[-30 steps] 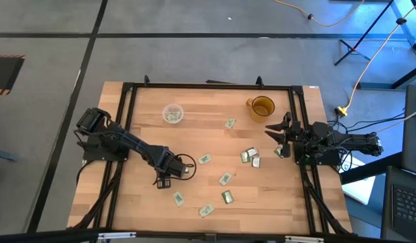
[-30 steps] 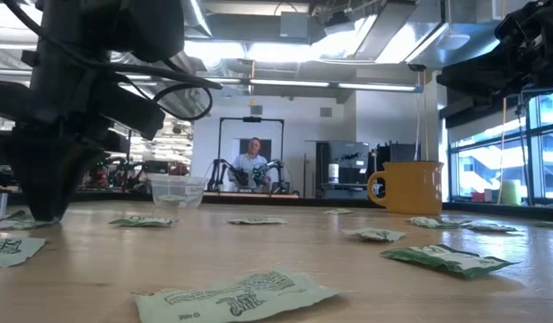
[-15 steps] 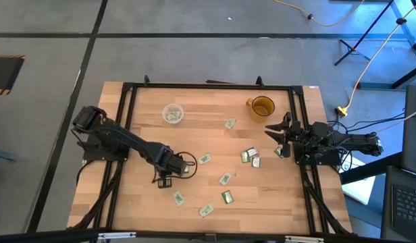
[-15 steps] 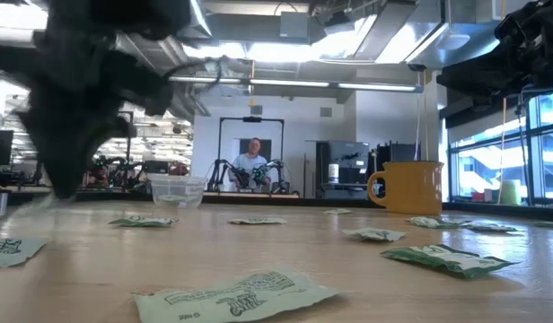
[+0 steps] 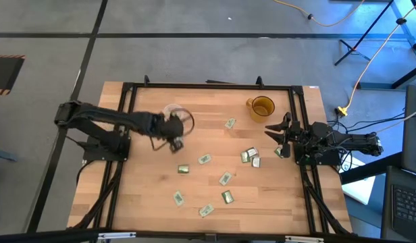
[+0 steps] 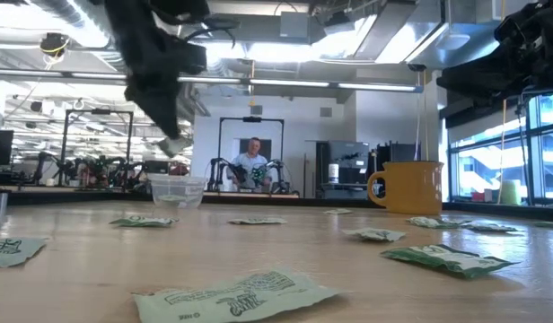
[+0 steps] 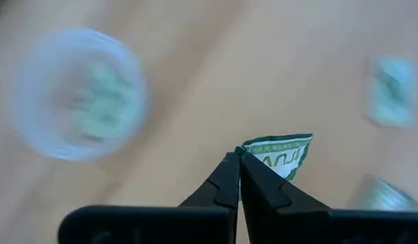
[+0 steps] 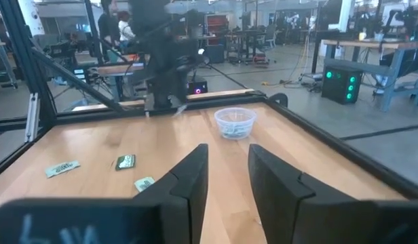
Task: Pick and place Stevia / Truvia into bins
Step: Put the truvia packet into the transparent container
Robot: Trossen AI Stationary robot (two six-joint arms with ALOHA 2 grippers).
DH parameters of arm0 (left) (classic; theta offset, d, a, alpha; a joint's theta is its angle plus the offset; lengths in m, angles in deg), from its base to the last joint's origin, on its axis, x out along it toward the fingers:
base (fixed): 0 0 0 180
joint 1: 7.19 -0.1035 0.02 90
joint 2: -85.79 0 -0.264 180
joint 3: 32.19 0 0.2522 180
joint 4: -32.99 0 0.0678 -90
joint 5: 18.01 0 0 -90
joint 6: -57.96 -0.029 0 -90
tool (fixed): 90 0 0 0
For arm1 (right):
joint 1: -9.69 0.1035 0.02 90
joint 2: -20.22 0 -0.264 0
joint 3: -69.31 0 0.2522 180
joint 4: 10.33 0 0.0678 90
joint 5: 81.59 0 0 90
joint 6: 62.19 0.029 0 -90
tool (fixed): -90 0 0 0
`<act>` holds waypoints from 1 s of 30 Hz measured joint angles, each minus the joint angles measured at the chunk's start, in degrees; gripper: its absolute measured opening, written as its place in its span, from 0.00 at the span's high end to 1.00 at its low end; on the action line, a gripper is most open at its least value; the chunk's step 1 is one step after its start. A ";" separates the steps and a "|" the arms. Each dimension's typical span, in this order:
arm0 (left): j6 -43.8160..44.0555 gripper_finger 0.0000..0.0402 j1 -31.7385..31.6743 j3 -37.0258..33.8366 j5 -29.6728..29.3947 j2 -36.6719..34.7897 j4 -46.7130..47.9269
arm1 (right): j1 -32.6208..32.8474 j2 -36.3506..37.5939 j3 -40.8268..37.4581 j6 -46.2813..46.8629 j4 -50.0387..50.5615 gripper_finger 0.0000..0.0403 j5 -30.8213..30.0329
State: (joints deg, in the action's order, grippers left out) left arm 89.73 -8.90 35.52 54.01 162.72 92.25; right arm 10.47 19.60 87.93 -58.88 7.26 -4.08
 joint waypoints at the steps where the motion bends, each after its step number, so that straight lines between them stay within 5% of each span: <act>1: -1.36 0.99 -2.22 0.01 -0.49 -0.48 -0.03 | -0.02 0.02 0.00 0.87 0.33 0.73 0.00; 14: -15.98 0.99 -25.48 0.02 5.66 3.54 -3.24 | 0.00 0.00 0.00 2.31 2.02 0.73 0.02; 24: -20.57 0.98 -28.94 0.07 6.89 10.91 -5.27 | -0.01 0.00 0.00 2.31 2.02 0.73 0.00; 30: -22.05 0.89 -29.17 0.07 5.46 11.12 -5.47 | -0.01 0.00 0.00 2.26 2.03 0.73 0.00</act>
State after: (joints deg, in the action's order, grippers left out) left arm 67.67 -38.07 35.59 59.47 173.83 86.78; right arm 10.46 19.60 87.93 -56.61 9.29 -4.08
